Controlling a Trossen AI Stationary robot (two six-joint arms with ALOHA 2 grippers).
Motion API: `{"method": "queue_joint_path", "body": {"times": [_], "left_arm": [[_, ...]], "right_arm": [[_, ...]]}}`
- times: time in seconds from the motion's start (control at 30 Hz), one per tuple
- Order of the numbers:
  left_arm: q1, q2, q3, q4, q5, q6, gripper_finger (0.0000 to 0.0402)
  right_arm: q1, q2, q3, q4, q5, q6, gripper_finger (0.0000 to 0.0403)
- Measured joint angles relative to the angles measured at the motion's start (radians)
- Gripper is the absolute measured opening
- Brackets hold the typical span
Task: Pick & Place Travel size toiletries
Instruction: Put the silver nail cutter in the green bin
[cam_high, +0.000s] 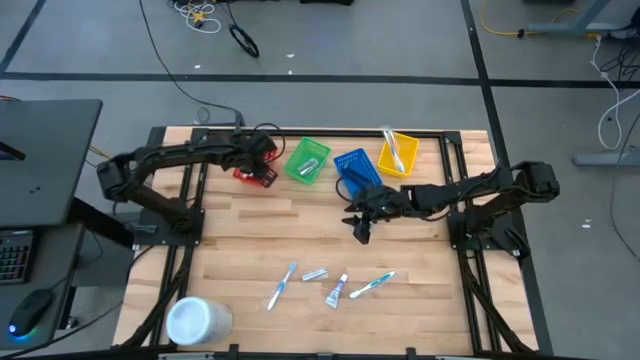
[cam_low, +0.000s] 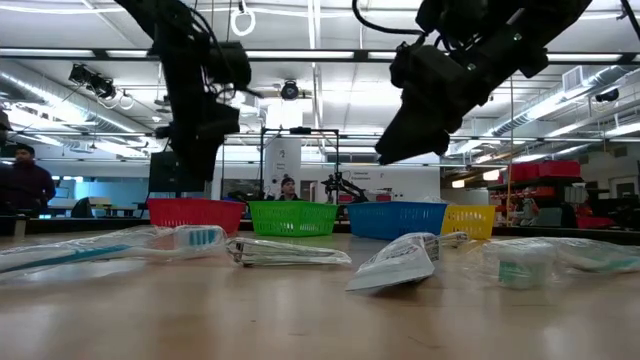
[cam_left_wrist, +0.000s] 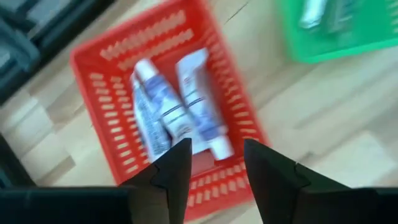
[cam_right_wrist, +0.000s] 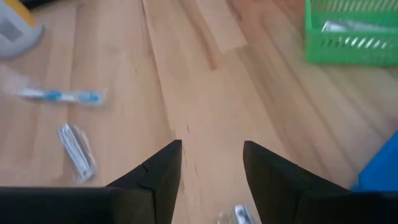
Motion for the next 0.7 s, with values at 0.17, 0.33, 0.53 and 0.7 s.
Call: {"method": "queue_joint_path", "body": {"times": [0.17, 0.33, 0.53, 0.7], "left_arm": [[-0.092, -0.077, 0.001, 0.009, -0.016, 0.004, 0.0149], [-0.208, -0.094, 0.001, 0.014, -0.026, 0.02, 0.0149], [-0.369, -0.093, -0.001, 0.055, -0.025, 0.042, 0.0149], [-0.495, -0.093, -0.001, 0.171, 0.006, 0.037, 0.0148]], "right_arm": [[0.003, 0.0, 0.0, -0.057, 0.0, -0.008, 0.018], [0.002, 0.0, 0.0, -0.08, 0.0, -0.035, 0.018], [0.002, 0.0, 0.0, -0.104, 0.0, -0.038, 0.018], [-0.001, 0.0, 0.0, -0.099, 0.002, -0.038, 0.018]]}}
